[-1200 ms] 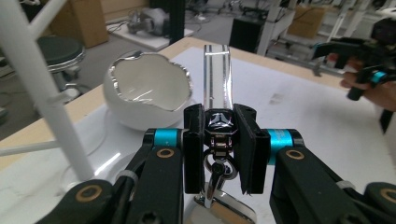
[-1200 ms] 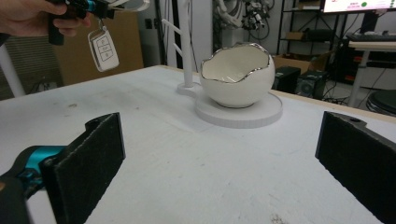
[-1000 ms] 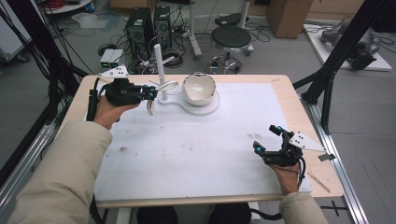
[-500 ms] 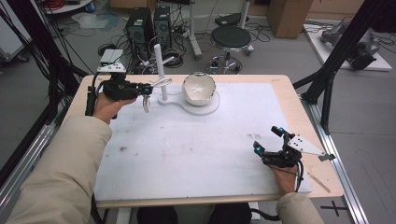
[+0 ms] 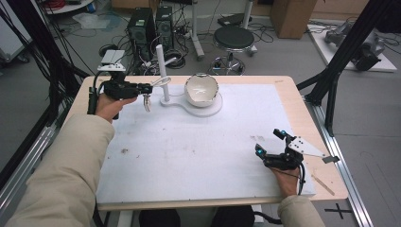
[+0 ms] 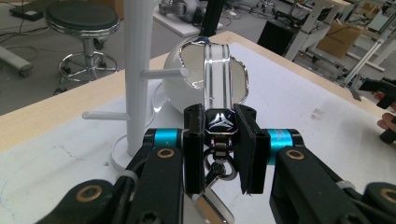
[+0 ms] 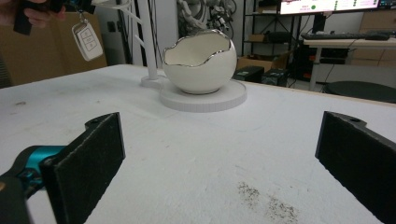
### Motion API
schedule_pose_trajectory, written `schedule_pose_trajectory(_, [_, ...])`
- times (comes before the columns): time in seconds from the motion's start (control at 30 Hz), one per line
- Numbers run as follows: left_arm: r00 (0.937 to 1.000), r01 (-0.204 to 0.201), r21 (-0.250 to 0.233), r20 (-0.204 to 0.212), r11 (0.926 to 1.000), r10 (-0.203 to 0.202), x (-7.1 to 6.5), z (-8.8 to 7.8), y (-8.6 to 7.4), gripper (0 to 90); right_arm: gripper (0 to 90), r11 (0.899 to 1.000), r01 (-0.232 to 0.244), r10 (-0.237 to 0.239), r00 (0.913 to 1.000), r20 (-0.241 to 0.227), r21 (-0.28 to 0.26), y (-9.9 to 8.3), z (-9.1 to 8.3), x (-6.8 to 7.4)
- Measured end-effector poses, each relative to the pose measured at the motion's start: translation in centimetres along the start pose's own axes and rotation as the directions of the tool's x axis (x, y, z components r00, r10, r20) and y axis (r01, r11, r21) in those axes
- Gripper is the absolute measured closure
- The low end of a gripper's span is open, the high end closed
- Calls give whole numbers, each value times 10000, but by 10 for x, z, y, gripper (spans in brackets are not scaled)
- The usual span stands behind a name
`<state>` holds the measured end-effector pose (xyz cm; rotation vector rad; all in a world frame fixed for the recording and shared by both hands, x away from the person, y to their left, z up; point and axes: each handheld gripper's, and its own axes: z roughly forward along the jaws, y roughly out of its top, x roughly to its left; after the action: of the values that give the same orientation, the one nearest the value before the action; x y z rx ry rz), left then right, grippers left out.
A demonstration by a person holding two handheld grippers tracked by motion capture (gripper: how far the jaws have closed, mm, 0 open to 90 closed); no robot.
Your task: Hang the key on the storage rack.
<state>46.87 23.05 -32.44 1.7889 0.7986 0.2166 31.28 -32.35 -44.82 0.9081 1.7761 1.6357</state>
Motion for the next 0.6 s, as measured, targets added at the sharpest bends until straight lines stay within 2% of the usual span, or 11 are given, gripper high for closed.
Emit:
schedule_pose_trajectory(0.2, [9999, -139, 226, 45, 9996, 138, 3, 2, 11, 745, 5, 9999, -118, 118, 9999, 37, 54, 0, 0, 0])
schedule_pose_trajectory(0.3, [9999, -2, 173, 139, 9999, 0, 5, 3, 11, 745, 5, 10000, -42, 41, 10000, 46, 73, 0, 0, 0])
schedule_pose_trajectory(0.4, [9999, 17, 322, 129, 9995, -21, 7, 4, 10, 745, 5, 10000, -49, 49, 10000, 53, 71, -1, 0, 0])
schedule_pose_trajectory(0.6, [9999, 153, 349, -30, 9993, -152, 13, 4, 8, 744, 5, 10000, -46, 45, 9999, 94, 78, -1, 0, 0])
